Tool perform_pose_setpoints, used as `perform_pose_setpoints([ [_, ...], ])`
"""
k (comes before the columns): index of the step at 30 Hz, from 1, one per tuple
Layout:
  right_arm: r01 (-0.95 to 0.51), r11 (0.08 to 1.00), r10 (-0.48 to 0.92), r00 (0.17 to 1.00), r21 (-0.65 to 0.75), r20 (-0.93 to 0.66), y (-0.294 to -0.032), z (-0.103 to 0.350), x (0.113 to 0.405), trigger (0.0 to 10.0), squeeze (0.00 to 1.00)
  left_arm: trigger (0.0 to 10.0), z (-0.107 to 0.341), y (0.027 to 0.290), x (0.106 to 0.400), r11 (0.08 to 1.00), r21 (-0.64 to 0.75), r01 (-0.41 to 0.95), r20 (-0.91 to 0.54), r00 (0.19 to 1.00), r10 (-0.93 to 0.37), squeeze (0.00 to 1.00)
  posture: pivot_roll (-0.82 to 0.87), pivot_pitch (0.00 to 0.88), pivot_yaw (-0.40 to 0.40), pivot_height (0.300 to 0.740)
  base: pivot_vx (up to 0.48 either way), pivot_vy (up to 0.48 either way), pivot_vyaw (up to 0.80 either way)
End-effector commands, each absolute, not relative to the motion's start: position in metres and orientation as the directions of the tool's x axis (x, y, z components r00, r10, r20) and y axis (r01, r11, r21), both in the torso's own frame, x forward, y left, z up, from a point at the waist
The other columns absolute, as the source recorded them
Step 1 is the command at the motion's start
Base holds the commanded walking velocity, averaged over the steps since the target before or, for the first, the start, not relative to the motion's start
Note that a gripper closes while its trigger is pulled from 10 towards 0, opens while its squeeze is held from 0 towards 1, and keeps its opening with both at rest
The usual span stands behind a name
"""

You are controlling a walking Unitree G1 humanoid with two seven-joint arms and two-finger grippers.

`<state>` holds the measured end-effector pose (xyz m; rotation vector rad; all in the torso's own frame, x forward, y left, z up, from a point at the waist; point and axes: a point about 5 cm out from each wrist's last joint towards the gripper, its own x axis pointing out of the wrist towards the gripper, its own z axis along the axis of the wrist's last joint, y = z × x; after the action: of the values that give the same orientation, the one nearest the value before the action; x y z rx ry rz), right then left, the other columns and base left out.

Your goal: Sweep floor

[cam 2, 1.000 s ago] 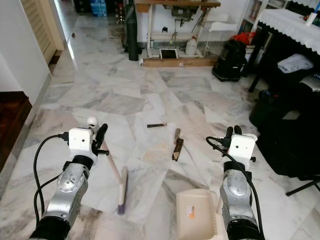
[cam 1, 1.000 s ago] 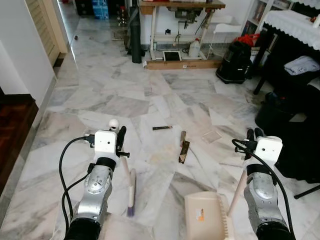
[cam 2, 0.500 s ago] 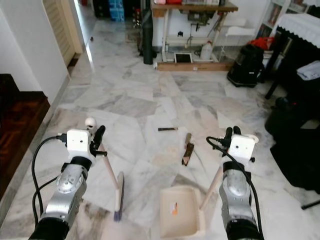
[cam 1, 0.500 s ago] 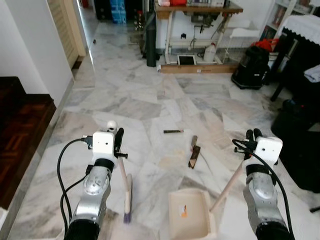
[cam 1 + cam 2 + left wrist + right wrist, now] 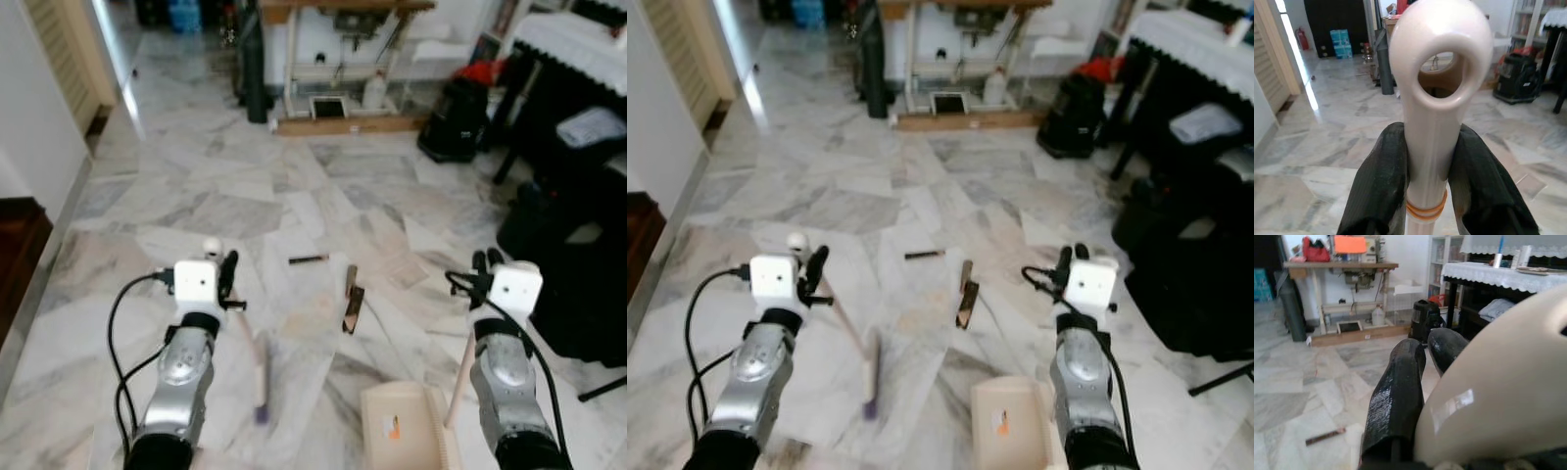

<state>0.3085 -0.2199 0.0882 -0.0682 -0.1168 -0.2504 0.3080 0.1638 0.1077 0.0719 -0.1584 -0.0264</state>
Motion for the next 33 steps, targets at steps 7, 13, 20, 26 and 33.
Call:
perform_pose_setpoints([
  [7,0.267,0.962,-0.257,0.954,-0.050,0.157,-0.2260,0.0958,0.3086,10.0,0.00,10.0,0.1182,0.1549,0.3095,0.997,0.062,0.039,0.202,0.978,-0.051,0.00,0.02,0.000,-0.035,0.740,0.292,0.000,0.00],
  [13,0.241,0.967,-0.225,0.960,-0.084,0.166,-0.2228,0.0969,0.3090,10.0,0.00,10.0,0.1168,0.1545,0.3084,0.997,0.062,0.037,0.197,0.979,-0.049,0.00,0.02,0.000,-0.037,0.740,0.293,0.000,0.00],
  [20,0.247,0.967,-0.233,0.957,-0.063,0.170,-0.2213,0.0974,0.3094,10.0,0.00,10.0,0.1159,0.1529,0.3081,0.997,0.061,0.048,0.195,0.979,-0.059,0.00,0.02,0.000,-0.036,0.740,0.292,0.000,0.34],
  [26,0.236,0.968,-0.219,0.960,-0.085,0.175,-0.2206,0.0980,0.3098,10.0,0.00,10.0,0.1142,0.1544,0.3063,0.997,0.068,0.047,0.191,0.980,-0.059,0.00,0.02,0.000,-0.036,0.740,0.292,0.000,0.00],
  [33,0.224,0.969,-0.203,0.963,-0.104,0.179,-0.2165,0.0989,0.3117,10.0,0.00,10.0,0.1149,0.1554,0.3067,0.996,0.071,0.052,0.193,0.979,-0.065,0.00,0.02,0.000,-0.034,0.740,0.291,0.000,0.24],
])
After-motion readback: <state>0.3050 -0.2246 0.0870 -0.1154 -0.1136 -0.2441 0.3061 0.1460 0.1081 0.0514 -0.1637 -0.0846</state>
